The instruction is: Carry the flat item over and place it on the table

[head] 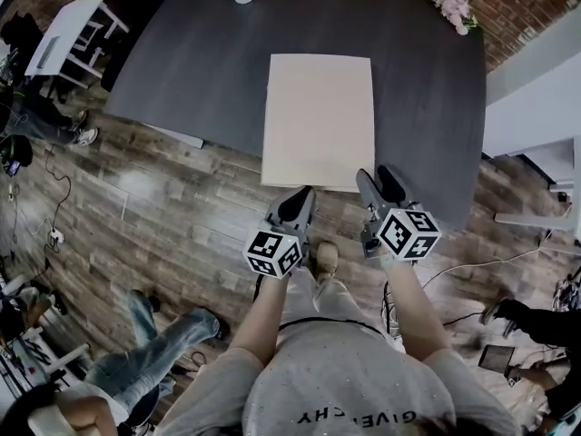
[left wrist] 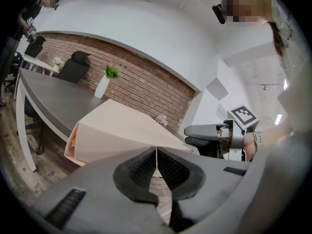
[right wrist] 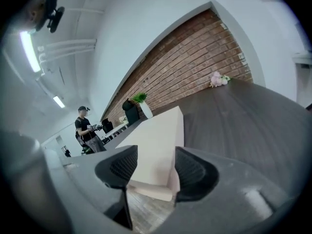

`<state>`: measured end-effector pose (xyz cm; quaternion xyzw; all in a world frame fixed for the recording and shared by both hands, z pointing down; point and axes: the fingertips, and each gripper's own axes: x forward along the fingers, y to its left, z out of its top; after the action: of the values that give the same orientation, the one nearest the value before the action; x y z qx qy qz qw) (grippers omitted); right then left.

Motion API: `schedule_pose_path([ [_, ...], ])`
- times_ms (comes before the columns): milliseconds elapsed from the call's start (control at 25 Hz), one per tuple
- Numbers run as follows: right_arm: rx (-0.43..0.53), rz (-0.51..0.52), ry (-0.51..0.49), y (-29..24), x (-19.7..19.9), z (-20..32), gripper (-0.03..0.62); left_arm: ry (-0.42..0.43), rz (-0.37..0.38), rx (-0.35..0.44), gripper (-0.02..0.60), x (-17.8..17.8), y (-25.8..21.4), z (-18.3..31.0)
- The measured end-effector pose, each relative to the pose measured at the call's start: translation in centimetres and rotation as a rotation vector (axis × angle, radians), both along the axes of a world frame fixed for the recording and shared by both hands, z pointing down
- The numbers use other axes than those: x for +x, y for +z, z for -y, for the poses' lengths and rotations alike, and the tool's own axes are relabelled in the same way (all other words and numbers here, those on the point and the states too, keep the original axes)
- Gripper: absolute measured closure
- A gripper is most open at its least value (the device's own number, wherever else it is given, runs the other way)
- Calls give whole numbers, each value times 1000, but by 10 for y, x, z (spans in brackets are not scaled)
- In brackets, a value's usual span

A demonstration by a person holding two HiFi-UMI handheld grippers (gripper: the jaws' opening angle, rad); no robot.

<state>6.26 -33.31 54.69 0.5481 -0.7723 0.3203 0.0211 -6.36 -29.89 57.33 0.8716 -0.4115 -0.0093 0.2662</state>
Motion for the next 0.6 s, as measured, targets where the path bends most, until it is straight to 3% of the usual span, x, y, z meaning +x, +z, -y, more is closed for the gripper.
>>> schedule_pose_path([
  [440,138,-157,-76,-24,-3,-9,550,-23,-11,-11,575,0,1,12],
  [600,181,-191,-106,-34,-7,-11,595,-21,-11,-17,575,0,0,16],
])
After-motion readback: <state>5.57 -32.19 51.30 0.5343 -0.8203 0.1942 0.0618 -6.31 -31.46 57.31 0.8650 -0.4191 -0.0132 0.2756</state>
